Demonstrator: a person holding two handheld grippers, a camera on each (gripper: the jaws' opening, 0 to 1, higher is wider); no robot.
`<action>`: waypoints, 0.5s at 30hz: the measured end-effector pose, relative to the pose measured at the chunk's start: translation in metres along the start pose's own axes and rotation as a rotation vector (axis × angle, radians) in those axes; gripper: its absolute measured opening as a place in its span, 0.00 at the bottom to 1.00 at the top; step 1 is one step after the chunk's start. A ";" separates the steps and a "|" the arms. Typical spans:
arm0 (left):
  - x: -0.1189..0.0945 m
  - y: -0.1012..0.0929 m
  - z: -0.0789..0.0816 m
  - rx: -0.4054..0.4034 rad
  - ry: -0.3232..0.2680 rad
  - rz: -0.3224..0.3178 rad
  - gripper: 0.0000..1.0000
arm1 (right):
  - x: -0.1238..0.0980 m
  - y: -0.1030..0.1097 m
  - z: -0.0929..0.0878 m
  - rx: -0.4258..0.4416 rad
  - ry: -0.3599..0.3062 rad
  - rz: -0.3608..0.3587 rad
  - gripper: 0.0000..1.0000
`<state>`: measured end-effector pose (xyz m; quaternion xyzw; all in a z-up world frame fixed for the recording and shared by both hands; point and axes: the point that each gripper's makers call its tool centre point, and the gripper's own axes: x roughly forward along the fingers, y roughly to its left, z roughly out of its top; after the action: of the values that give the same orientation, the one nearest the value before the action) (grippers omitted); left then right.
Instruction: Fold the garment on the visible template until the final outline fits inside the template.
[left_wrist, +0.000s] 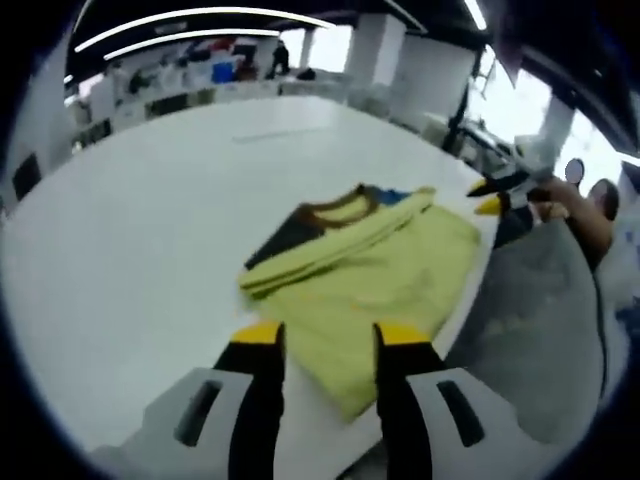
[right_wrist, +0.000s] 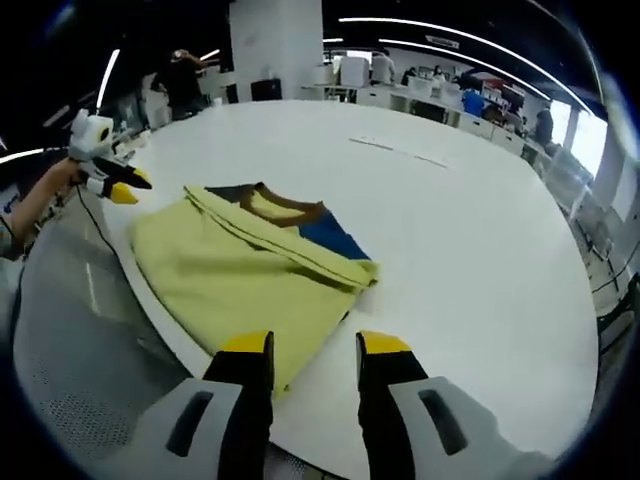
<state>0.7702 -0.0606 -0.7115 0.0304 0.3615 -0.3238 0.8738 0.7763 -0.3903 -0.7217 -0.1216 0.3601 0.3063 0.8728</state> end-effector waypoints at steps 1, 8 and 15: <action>-0.001 0.001 -0.001 0.002 -0.005 0.008 0.33 | -0.001 0.002 -0.003 0.010 0.004 0.004 0.31; -0.006 -0.006 -0.017 -0.038 0.017 -0.009 0.32 | -0.005 0.017 -0.017 0.044 0.022 0.039 0.28; -0.008 -0.011 -0.034 -0.078 0.038 -0.018 0.29 | -0.004 0.028 -0.030 0.052 0.061 0.066 0.26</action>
<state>0.7391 -0.0550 -0.7294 -0.0010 0.3906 -0.3168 0.8643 0.7400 -0.3835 -0.7402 -0.0961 0.3980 0.3216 0.8537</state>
